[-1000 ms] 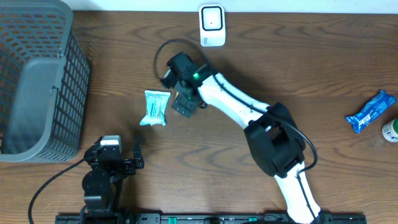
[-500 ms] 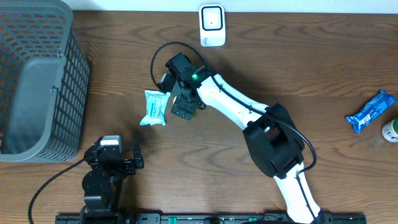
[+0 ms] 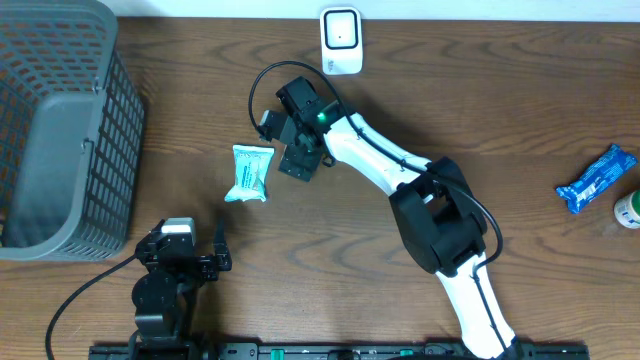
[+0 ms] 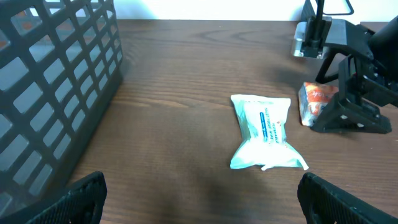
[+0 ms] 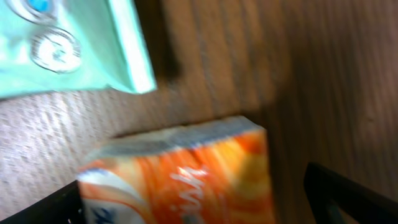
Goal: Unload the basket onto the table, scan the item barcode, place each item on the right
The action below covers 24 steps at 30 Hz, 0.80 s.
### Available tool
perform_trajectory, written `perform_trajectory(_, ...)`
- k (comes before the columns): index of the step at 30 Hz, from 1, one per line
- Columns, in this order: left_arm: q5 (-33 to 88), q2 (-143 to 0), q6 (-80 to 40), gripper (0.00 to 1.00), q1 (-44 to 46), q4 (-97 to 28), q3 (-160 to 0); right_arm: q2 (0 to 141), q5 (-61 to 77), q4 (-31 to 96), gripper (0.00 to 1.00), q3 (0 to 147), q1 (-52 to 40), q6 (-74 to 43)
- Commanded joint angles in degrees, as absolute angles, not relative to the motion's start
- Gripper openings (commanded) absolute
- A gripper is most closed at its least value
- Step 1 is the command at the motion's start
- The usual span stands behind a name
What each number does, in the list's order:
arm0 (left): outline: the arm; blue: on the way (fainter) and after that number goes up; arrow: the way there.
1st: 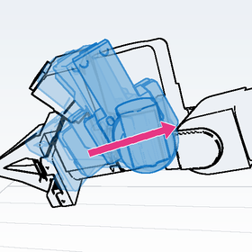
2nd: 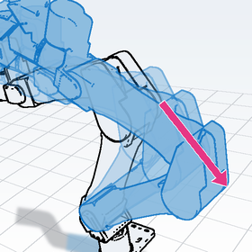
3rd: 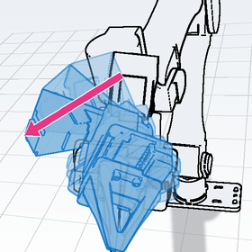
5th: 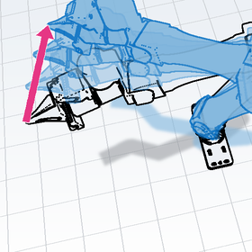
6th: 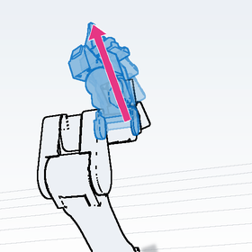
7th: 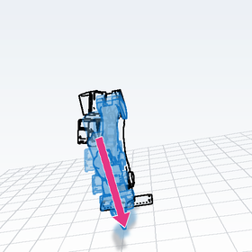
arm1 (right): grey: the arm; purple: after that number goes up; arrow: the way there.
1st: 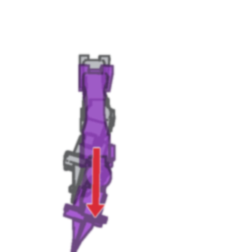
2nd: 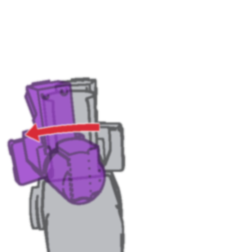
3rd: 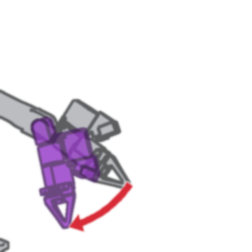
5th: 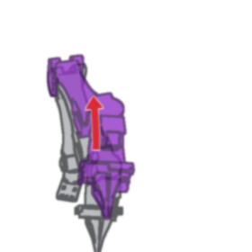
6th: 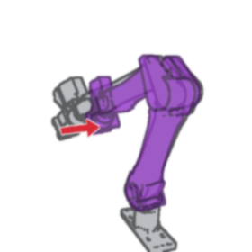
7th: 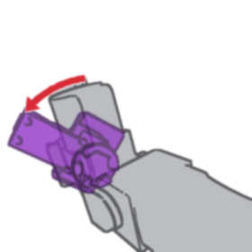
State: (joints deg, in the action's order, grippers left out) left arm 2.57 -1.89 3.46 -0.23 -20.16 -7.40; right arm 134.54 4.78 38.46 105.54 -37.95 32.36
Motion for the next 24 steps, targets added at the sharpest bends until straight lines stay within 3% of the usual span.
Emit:
perform_trajectory(1,1.69,-1.78,4.27,0.98,-0.43,-20.45,-6.17,137.67,7.94,40.12,0.98,105.3,-38.94,32.56)
perform_trajectory(6,1.69,-1.78,4.27,0.98,-0.43,-20.45,-6.17,137.56,7.92,40.18,0.78,105.47,-39.24,27.77)
perform_trajectory(9,1.69,-1.78,4.27,0.98,-0.43,-20.45,-6.17,137.14,7.84,43.83,0.74,107.87,-39.0,19.92)
perform_trajectory(12,1.67,-1.78,4.27,0.98,-0.43,-20.45,-6.17,136.68,7.84,50.94,0.77,113.93,-38.26,11.84)
perform_trajectory(16,1.67,-1.78,4.27,0.98,-0.43,-20.45,-6.17,136.62,7.86,62.28,0.68,124.84,-37.19,-2.37)
perform_trajectory(19,1.69,-1.78,4.27,0.98,-0.43,-20.45,-6.17,136.62,8.78,66.59,0.73,128.18,-36.47,-8.86)
perform_trajectory(21,1.69,-1.78,4.27,0.98,-0.43,-20.45,-6.17,136.62,10.24,67.05,0.99,128.51,-36.1,-9.34)
perform_trajectory(24,1.69,-1.78,4.27,0.98,-0.43,-20.45,-6.17,136.97,10.11,65.3,0.99,127.7,-36.29,-4.38)
